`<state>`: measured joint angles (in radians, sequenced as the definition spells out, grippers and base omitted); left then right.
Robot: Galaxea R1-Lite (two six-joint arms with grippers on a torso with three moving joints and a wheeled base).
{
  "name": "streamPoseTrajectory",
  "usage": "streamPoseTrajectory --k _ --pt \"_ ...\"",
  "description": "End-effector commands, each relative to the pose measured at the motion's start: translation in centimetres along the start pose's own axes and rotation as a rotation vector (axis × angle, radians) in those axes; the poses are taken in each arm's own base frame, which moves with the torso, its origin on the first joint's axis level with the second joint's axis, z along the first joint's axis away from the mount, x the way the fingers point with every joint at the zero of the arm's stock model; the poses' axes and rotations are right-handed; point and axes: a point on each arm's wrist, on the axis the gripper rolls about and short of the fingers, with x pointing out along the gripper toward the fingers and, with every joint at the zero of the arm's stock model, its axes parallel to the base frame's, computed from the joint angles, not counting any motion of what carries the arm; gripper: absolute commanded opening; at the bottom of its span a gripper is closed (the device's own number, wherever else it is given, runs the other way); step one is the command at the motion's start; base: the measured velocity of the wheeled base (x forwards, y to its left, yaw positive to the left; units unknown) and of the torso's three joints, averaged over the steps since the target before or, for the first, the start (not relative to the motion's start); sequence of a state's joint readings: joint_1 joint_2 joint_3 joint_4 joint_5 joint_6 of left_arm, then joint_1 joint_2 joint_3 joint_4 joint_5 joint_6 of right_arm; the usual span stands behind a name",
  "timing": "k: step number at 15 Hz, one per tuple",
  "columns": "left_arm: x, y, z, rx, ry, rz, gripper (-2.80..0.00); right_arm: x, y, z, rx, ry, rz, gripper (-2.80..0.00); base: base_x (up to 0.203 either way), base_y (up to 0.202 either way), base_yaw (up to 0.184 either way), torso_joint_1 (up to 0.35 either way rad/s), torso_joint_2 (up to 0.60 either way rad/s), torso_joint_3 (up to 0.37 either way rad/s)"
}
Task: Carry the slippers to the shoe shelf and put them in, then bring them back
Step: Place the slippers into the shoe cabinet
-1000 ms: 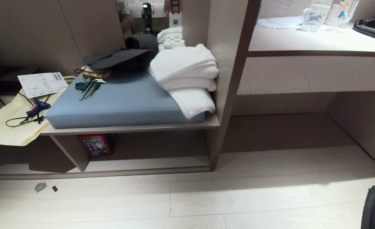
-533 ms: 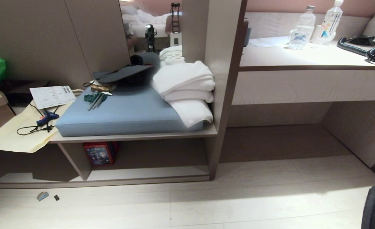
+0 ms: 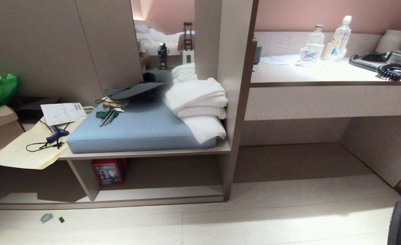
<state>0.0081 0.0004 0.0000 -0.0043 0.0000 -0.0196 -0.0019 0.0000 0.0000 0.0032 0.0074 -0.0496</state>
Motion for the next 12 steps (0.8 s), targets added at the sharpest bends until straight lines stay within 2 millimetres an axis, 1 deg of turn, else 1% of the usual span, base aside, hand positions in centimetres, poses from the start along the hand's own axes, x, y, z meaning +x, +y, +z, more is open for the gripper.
streamPoseTrajectory --k 1,5,6,12 --pt "0.01 0.00 0.01 -0.002 0.001 0.000 -2.80 0.02 0.00 -0.04 -0.001 0.003 0.001 -2.80 0.000 0.000 0.000 0.000 0.00 0.000" --pt "0.00 0.00 0.00 -0.002 -0.001 0.000 -2.80 0.02 0.00 -0.04 0.001 0.003 0.001 -2.80 0.000 0.000 0.000 0.000 0.00 0.000" --pt "0.01 0.00 0.01 -0.002 0.001 0.000 -2.80 0.02 0.00 -0.04 0.001 0.003 0.000 -2.80 0.008 0.096 -0.006 0.007 0.01 -0.002" --pt "0.01 0.00 0.01 -0.002 0.001 0.000 -2.80 0.02 0.00 -0.04 0.002 0.003 0.001 -2.80 0.001 0.186 -0.004 0.002 0.00 0.004"
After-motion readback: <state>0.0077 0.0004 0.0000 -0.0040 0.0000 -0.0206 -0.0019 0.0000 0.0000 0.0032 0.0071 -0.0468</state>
